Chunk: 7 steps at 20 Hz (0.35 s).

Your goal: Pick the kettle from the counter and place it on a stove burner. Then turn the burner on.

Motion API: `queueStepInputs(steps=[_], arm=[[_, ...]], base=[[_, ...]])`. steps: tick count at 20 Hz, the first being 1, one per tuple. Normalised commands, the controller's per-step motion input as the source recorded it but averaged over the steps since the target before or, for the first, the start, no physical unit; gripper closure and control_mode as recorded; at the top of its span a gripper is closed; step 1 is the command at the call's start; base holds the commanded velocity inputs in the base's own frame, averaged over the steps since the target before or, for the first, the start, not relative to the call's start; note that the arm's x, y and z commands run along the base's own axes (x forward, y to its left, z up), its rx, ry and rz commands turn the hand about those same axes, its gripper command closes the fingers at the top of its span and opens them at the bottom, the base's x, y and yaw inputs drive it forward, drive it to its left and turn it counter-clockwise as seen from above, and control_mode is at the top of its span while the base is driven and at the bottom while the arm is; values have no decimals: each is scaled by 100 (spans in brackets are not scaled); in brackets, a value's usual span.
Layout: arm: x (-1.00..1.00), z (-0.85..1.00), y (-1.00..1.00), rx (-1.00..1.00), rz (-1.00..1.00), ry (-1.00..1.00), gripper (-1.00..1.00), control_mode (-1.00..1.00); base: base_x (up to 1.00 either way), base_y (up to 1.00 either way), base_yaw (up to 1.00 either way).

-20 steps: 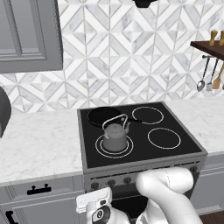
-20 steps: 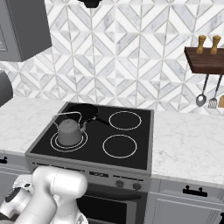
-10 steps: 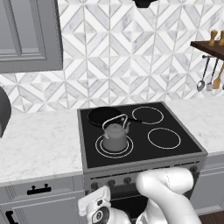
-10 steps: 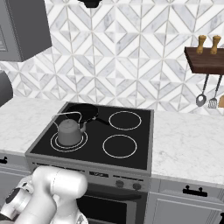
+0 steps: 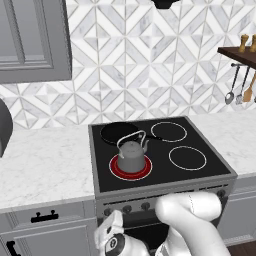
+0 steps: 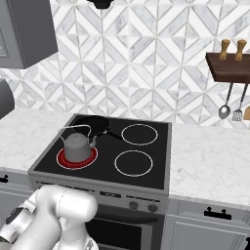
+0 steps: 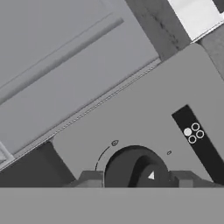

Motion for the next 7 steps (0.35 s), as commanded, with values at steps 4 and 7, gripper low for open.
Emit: queueStepInputs(steps=[4, 7], arm=[[3, 0, 46, -37, 1, 17, 100, -100], [0, 0, 48, -37, 2, 15, 100, -100]], base=[[0, 0, 0], [0, 0, 0]])
